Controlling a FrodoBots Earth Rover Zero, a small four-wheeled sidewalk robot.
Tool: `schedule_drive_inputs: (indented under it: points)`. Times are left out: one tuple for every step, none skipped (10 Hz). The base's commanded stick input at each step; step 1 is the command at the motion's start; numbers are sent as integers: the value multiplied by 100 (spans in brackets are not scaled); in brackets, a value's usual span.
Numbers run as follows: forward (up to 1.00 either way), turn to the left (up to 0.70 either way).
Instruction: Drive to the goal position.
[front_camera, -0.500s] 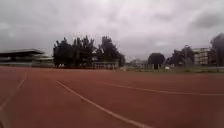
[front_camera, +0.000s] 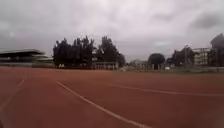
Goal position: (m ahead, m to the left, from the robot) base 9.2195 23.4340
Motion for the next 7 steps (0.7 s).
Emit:
schedule_drive_inputs:
  points:
    - [70,35]
    - [70,35]
    - [70,35]
    - [70,35]
    - [70,35]
    - [70,35]
    - [70,35]
